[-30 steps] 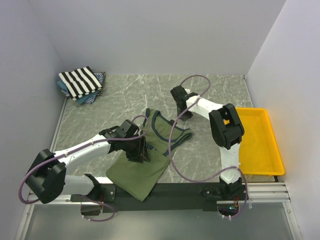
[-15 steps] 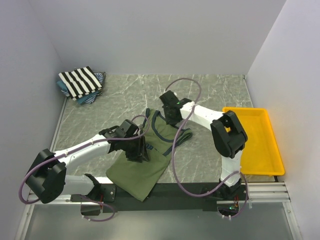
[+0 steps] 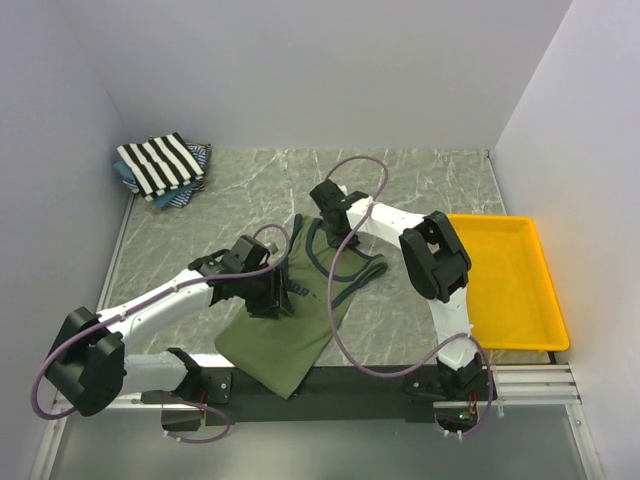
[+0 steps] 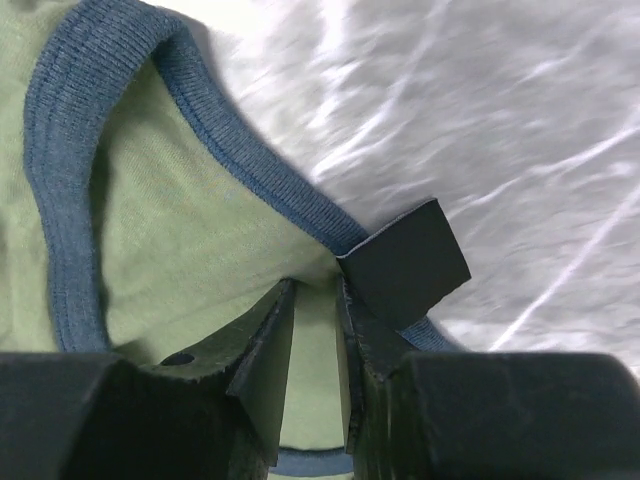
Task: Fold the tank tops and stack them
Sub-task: Fold the tank top
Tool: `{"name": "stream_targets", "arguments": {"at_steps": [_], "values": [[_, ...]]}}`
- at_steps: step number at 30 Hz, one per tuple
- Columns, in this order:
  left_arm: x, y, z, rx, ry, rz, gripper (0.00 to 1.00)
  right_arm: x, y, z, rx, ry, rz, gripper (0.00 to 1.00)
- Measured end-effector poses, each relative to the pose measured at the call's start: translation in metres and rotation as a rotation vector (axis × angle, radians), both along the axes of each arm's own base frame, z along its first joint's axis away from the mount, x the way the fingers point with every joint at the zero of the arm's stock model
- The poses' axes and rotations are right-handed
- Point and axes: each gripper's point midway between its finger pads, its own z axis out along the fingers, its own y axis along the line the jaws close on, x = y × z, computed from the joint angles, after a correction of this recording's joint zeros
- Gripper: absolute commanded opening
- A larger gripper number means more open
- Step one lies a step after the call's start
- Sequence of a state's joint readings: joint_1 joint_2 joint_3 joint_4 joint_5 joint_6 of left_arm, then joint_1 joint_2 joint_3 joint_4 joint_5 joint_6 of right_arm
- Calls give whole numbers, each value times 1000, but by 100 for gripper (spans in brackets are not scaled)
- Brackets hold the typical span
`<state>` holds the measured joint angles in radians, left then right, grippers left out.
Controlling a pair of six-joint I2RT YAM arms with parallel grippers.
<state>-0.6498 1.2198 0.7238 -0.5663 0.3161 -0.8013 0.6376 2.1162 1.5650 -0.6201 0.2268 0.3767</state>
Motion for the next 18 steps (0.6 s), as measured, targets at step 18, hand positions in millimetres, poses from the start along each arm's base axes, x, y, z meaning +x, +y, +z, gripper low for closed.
{"name": "stream_targets", "arguments": {"at_steps": [18], "values": [[13, 2, -15, 24, 0, 38, 53, 66, -88, 3, -87, 5, -227, 35]]}}
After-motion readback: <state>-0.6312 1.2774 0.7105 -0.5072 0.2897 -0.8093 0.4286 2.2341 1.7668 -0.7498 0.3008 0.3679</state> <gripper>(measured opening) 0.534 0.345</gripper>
